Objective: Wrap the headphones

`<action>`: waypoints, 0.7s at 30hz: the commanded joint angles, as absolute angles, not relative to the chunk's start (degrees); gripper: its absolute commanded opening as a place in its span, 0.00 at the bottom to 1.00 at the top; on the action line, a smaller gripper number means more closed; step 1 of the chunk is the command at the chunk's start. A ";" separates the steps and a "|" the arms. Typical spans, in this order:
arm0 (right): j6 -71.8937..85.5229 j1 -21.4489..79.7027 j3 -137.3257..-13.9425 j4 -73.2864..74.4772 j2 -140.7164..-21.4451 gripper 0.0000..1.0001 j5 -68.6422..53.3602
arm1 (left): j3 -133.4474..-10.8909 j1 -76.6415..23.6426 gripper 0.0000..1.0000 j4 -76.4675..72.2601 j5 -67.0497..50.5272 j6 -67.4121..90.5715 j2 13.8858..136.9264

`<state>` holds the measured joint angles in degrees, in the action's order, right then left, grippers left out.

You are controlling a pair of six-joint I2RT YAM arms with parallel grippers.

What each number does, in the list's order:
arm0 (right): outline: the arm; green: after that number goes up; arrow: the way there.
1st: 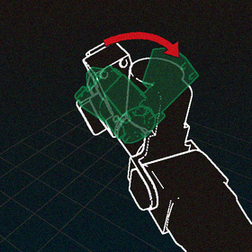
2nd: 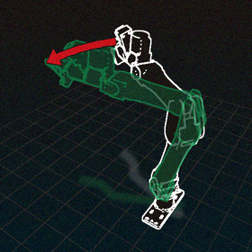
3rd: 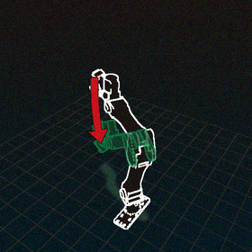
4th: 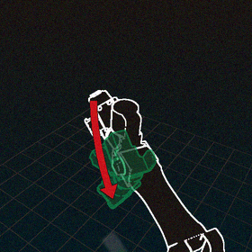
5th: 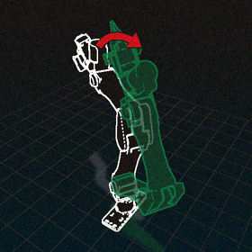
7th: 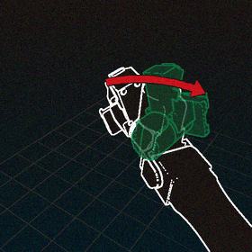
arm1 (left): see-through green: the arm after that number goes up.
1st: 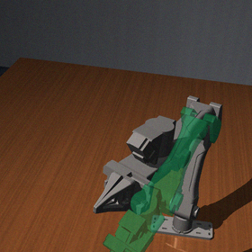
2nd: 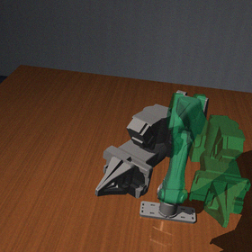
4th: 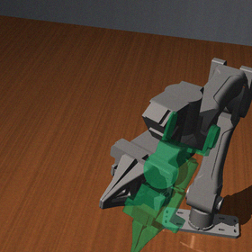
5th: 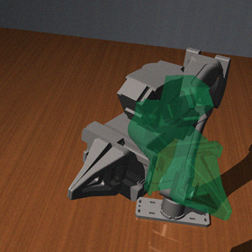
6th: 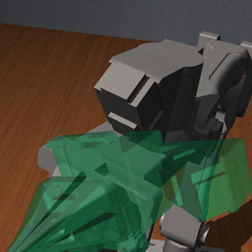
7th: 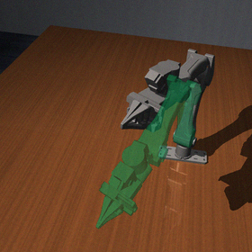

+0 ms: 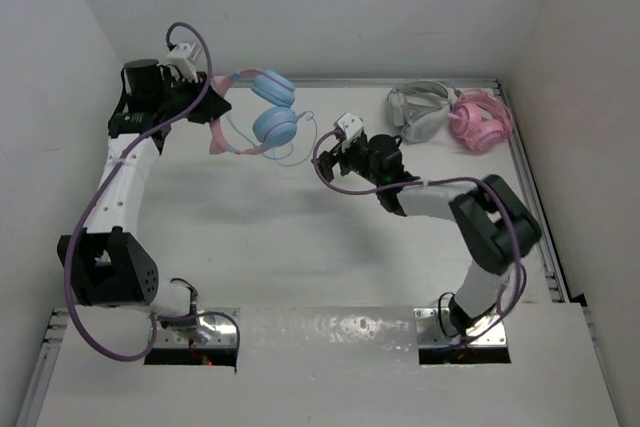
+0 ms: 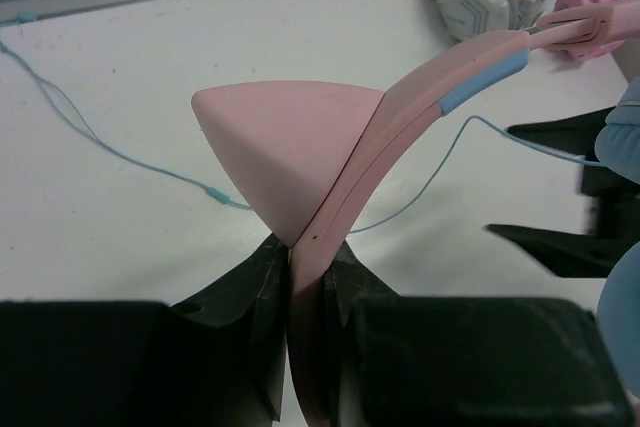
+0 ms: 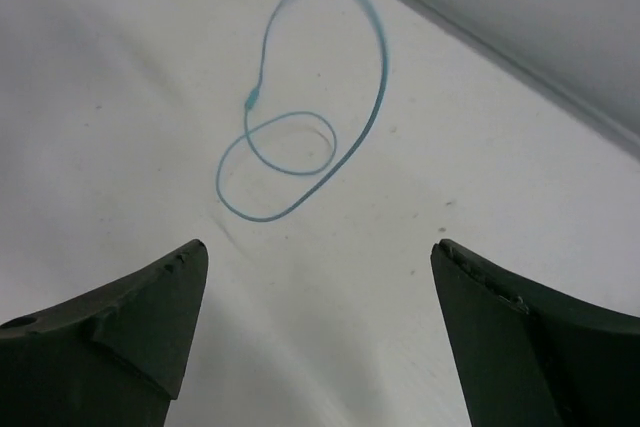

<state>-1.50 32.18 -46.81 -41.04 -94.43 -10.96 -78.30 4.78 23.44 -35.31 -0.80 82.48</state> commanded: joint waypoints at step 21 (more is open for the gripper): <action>26.89 33.92 -68.91 -64.53 -125.16 0.02 -3.08 | -79.46 4.92 0.00 20.57 -39.46 8.78 78.48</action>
